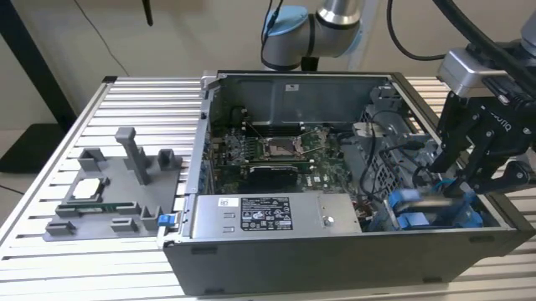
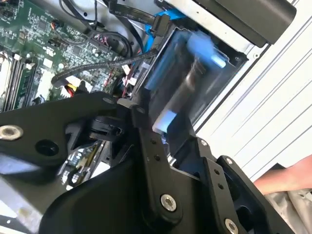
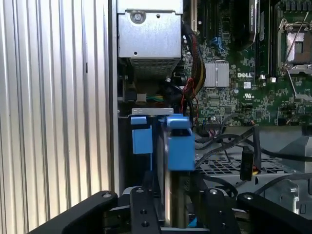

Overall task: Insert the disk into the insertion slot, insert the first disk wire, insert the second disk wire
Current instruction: 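Insert the disk into the insertion slot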

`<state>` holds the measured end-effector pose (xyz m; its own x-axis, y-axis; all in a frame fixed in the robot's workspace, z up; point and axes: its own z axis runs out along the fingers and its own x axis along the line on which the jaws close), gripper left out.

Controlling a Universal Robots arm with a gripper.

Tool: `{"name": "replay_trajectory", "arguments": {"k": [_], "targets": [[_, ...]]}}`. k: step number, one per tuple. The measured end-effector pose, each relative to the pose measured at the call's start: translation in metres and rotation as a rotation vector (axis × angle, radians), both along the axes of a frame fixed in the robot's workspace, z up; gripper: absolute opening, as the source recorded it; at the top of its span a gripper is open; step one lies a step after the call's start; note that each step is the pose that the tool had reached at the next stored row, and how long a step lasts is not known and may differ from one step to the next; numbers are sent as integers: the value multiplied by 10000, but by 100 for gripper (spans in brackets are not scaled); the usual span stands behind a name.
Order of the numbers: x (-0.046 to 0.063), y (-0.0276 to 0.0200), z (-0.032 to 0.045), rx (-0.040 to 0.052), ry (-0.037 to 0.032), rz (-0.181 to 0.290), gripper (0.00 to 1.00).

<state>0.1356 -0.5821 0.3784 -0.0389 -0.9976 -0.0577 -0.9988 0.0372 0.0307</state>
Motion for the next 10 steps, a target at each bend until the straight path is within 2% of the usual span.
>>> {"name": "replay_trajectory", "arguments": {"k": [2, 6, 10], "targets": [[0, 0, 39, 2, 16, 1, 100], [0, 1, 205, 1, 45, 0, 100], [-15, 6, 274, 2, 46, 1, 100]]}}
